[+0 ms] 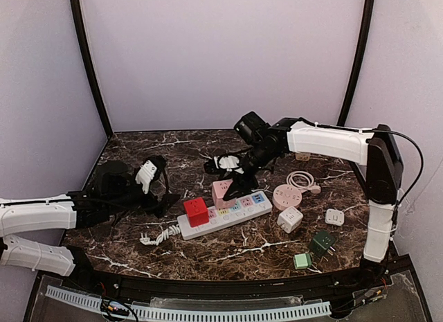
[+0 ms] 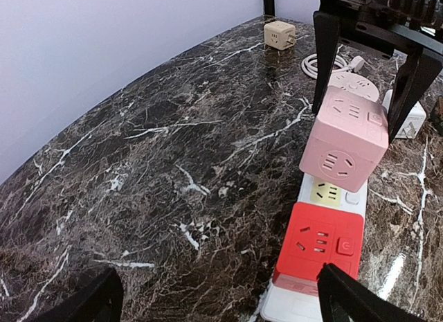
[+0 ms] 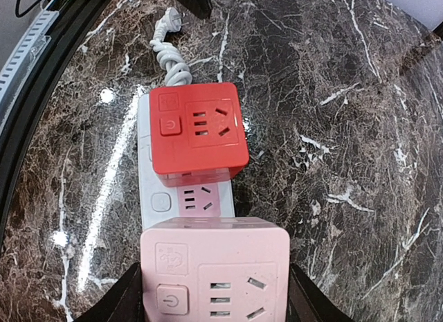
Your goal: Insert the plug
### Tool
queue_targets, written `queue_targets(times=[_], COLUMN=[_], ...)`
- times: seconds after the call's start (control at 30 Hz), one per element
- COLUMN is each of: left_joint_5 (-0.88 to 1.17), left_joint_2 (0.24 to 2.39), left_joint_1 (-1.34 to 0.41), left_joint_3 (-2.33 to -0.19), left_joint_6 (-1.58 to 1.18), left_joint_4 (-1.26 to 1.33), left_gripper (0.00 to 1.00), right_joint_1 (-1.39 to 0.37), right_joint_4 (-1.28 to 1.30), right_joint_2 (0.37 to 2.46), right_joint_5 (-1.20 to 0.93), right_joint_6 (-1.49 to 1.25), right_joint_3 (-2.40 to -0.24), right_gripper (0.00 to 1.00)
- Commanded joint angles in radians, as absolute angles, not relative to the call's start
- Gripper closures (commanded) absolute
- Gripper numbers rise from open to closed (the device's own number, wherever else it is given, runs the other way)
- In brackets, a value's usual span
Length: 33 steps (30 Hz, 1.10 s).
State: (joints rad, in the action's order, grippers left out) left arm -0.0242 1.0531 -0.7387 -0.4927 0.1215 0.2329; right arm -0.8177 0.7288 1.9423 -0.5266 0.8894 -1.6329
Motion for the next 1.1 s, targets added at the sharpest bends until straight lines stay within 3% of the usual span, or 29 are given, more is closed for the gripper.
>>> queue_targets(times=[0.0, 1.07], left_joint_5=[-0.051, -0.022], left_joint_2=[0.998, 0.984], left_joint_1=[-0.719, -0.683], left_joint_3=[-0.436, -0.412], left_joint_6=[0.066, 0.118], left_joint_4=[0.286, 0.346], left_gripper=[0.01, 0.01], right_joint_1=[-0.823, -0.847], right_joint_4=[0.780, 0.904], right_joint_2=[1.990, 2.104], right_joint_5=[-0.542, -0.535], right_joint_6=[0.937, 0.904], right_joint_3=[-1.718, -1.792], right_gripper=[1.00, 1.00])
